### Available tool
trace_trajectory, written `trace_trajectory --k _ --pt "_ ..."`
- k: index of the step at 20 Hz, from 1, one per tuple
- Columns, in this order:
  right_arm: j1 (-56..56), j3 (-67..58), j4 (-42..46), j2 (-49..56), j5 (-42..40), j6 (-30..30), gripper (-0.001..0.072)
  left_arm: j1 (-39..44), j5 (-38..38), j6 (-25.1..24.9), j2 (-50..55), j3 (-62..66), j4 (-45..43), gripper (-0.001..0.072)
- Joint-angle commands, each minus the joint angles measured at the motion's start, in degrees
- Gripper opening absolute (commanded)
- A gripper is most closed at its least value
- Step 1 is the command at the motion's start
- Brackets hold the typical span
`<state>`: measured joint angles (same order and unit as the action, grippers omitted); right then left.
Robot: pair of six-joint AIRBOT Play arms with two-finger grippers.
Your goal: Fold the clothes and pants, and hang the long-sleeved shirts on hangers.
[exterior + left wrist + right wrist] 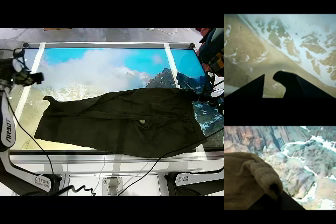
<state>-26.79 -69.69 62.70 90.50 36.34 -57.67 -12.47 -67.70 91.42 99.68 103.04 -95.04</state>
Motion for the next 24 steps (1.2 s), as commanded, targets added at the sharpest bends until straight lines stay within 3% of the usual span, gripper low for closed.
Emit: trace_trajectory --k 1,4,8,16,19,21,23,24 --pt "0.04 0.00 -0.04 0.04 0.31 -0.35 0.0033 -6.29 -18.75 -5.88 0.37 -0.09 2.84 0.0441" --pt "0.04 0.00 -0.07 0.04 0.37 -0.35 0.0033 -12.50 -28.22 -8.31 3.06 -0.13 16.87 0.0442" --pt "0.04 0.00 -0.07 0.04 1.95 -0.35 0.0034 -14.73 -29.14 -7.87 9.62 -0.31 31.36 0.0442" --pt "0.04 0.00 -0.07 0.04 3.61 -0.35 0.0033 -7.32 -29.00 -7.89 18.08 -0.35 32.48 0.0431" --pt "0.04 0.00 -0.04 0.04 3.61 -0.35 0.0034 -6.88 -29.29 -9.03 18.10 -0.33 32.57 0.0217" --pt "0.04 0.00 -0.02 0.04 3.72 -0.35 0.0034 -6.88 -30.10 -12.20 17.81 -0.28 32.57 0.0277" --pt "0.04 0.00 0.04 0.04 3.76 -0.35 0.0033 -6.93 -30.67 -16.46 17.03 0.31 33.00 0.0493" --pt "0.04 0.00 0.04 0.04 3.80 -0.35 0.0033 -6.93 -31.58 -19.17 16.59 1.09 32.94 0.0497"
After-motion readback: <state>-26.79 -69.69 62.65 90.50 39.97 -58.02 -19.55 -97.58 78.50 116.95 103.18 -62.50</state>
